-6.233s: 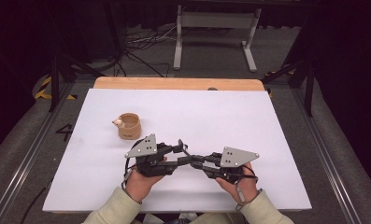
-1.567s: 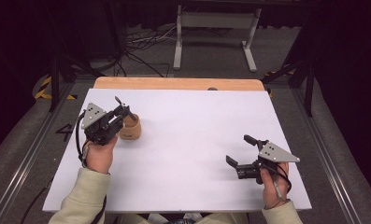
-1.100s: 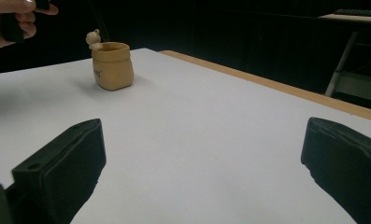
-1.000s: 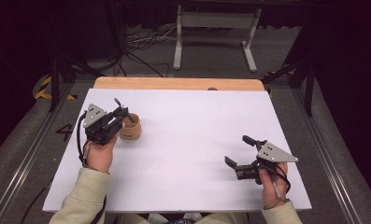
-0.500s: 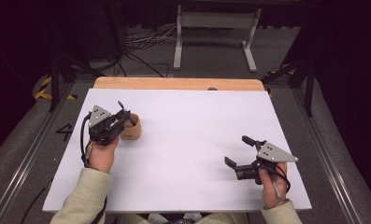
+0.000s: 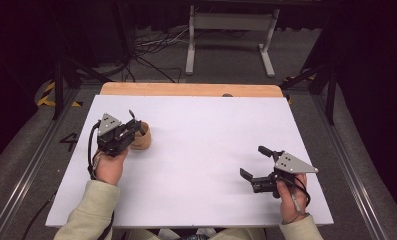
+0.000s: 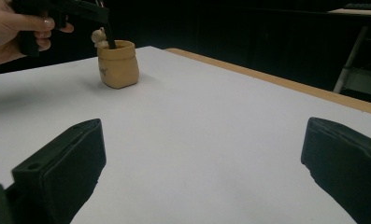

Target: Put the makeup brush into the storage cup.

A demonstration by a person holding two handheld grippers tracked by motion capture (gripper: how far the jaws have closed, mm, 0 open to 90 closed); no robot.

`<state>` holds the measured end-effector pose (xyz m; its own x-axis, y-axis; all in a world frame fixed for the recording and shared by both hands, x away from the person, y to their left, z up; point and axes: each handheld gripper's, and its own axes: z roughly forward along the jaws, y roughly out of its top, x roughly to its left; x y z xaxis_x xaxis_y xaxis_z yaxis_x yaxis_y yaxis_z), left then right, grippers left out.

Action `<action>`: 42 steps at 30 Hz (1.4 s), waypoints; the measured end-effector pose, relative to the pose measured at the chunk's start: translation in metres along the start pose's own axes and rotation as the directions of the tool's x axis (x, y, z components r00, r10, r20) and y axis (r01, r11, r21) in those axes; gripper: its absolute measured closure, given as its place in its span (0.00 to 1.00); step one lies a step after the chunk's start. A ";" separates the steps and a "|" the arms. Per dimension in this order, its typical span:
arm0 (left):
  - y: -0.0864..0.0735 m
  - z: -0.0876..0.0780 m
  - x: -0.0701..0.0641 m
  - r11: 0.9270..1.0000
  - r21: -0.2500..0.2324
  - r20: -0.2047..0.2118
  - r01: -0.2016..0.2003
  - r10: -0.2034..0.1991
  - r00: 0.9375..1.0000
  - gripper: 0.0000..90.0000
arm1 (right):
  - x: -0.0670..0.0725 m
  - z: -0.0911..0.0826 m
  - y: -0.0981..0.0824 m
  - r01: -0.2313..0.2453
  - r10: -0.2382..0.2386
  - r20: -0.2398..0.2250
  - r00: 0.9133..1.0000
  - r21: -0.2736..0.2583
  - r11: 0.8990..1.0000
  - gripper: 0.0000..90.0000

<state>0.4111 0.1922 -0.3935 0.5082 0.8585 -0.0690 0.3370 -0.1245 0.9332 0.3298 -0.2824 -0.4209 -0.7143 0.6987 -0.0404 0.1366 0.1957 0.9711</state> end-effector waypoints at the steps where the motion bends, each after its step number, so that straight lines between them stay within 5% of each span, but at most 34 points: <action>1: 0.000 0.001 0.000 1.000 0.003 0.000 -0.005 0.005 1.000 0.85 | 0.000 0.000 0.000 0.000 0.000 -0.001 1.000 0.000 1.000 0.01; 22: -0.004 0.000 0.000 1.000 0.026 0.006 -0.010 0.009 1.000 0.85 | 0.000 0.004 0.002 0.001 -0.001 -0.015 1.000 0.000 1.000 0.01; 29: -0.003 -0.011 0.003 0.999 -0.029 0.033 0.018 -0.017 0.999 0.66 | -0.001 0.006 0.003 0.001 -0.001 -0.023 1.000 0.000 1.000 0.01; 31: -0.001 -0.020 0.004 0.998 -0.061 0.047 0.024 -0.021 0.999 0.49 | -0.001 0.010 0.005 0.001 -0.001 -0.031 1.000 -0.006 1.000 0.01; 42: 0.006 -0.059 0.003 0.987 -0.160 0.104 0.008 0.009 0.995 0.20 | -0.005 0.020 0.012 0.008 -0.009 -0.054 0.999 -0.025 1.000 0.01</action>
<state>0.3680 0.2236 -0.3673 0.5910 0.8008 -0.0969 0.2097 -0.0366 0.9771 0.3489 -0.2701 -0.4132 -0.7513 0.6590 -0.0364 0.1142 0.1841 0.9763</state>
